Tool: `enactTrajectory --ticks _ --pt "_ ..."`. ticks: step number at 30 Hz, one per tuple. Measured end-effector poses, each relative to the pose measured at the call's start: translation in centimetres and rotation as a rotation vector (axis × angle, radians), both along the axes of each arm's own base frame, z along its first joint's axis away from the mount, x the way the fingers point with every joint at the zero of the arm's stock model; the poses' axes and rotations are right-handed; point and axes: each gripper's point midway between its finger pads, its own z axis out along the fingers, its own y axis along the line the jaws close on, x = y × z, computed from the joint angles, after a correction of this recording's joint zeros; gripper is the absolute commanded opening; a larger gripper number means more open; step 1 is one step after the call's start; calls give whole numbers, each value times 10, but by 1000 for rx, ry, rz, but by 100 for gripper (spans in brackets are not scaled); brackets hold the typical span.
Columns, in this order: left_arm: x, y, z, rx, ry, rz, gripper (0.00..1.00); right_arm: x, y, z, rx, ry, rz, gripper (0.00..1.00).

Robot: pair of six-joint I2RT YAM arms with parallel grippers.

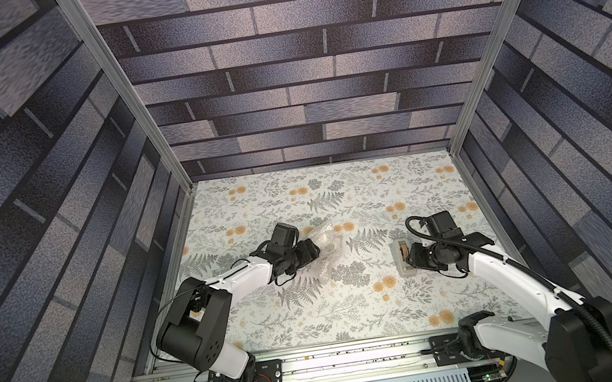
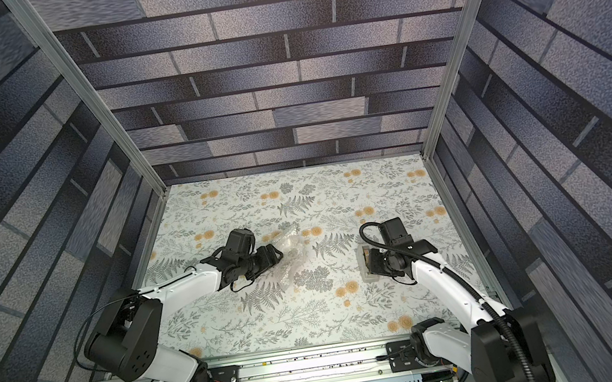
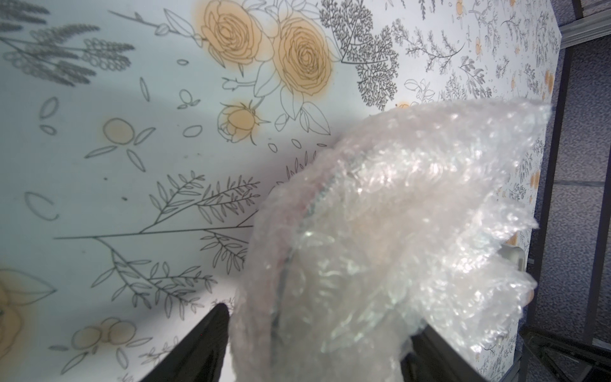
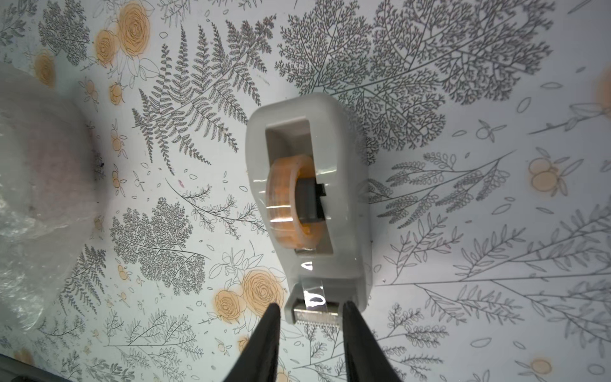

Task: Wrap bowls in bubble wrap
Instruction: Tear off the tape using the Tape Cutter.

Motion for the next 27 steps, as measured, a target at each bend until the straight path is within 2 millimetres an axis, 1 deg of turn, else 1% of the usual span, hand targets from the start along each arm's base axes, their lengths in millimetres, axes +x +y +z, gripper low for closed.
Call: enactTrajectory --ticks 2,7,12,23,27 --pt "0 0 0 1 -2 -2 80 -1 0 -5 0 14 2 31" --pt "0 0 0 2 -3 -5 80 2 2 -10 2 13 13 30" --pt "0 0 0 2 -5 -6 80 6 0 -14 -3 14 13 28" --pt "3 -1 4 1 -15 -11 80 11 8 -17 65 5 36 23" --pt "3 -2 4 1 -16 -12 81 10 9 -18 85 11 38 22"
